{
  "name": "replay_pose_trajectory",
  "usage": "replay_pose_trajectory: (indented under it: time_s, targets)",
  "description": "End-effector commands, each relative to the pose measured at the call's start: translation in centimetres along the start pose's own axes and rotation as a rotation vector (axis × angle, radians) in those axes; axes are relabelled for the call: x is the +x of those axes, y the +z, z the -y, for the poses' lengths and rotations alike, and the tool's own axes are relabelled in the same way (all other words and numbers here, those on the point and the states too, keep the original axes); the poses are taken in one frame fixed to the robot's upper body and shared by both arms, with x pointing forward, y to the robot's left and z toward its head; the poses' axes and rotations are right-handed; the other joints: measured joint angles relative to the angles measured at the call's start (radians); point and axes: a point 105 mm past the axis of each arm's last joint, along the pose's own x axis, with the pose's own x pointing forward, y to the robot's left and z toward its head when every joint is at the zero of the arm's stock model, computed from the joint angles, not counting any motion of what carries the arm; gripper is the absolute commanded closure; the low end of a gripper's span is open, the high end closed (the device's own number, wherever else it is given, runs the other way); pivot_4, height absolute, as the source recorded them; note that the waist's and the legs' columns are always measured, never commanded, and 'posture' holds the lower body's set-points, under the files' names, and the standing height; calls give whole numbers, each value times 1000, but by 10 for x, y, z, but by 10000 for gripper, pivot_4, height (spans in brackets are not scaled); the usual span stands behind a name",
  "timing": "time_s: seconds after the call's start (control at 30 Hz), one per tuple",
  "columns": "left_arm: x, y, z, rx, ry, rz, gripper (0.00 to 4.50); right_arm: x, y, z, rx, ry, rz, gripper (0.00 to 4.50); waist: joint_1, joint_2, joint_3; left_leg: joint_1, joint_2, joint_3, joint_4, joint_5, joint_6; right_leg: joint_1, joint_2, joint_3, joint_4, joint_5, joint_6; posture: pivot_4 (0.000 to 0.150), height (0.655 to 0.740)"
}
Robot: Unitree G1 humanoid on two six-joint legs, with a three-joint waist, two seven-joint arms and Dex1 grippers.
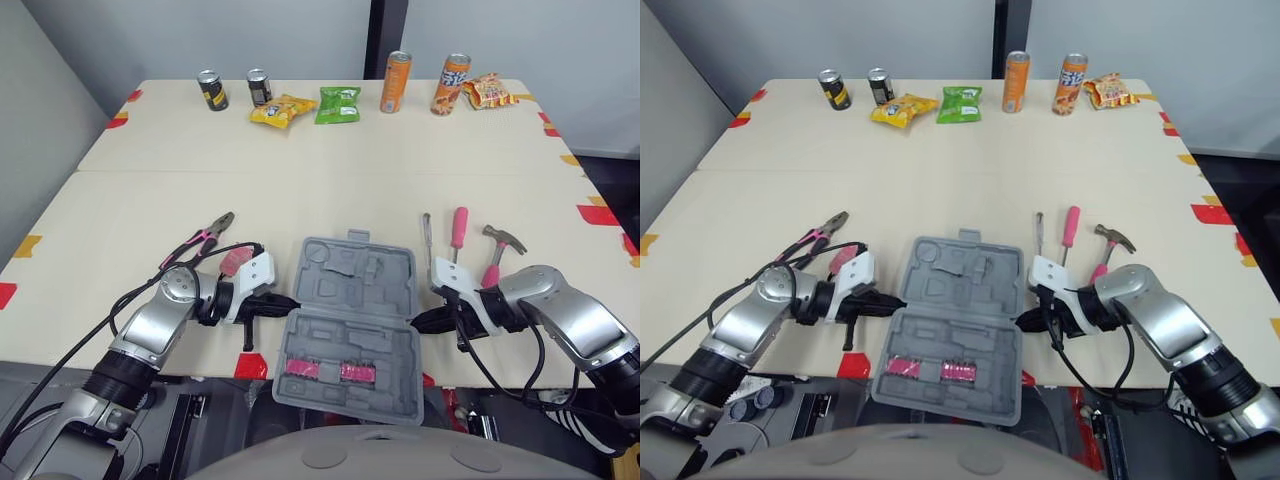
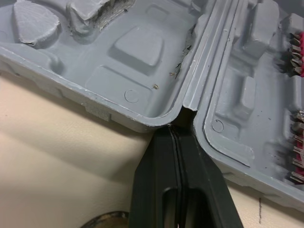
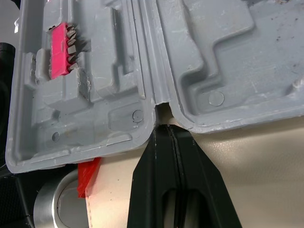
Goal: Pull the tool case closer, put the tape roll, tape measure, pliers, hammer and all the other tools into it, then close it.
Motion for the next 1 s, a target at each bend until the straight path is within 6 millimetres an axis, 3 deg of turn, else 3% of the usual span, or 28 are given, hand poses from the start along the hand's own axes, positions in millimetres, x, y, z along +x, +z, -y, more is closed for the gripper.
replay_pose_trajectory:
  time_s: [0.03, 0.2, 1.0]
  targets:
    - [-2, 0, 0, 0, 7, -4, 45000, 1, 9, -4, -37, 27, 26, 44613, 0, 0, 0, 0, 0, 0, 0, 0, 0, 0, 0, 0, 0, 0, 0, 1500, 7400]
    - [-2, -4, 10, -9, -36, -27, 45000, 0, 8, -3, -37, 24, 26, 44613, -3, 0, 0, 0, 0, 0, 0, 0, 0, 0, 0, 0, 0, 0, 0, 1500, 7400]
    - [-3, -10, 18, -29, -66, -51, 45000, 2, 8, -4, -37, 27, 26, 44613, -5, 0, 0, 0, 1, 0, 0, 0, -1, 0, 1, 0, -1, 0, 0, 1500, 7400]
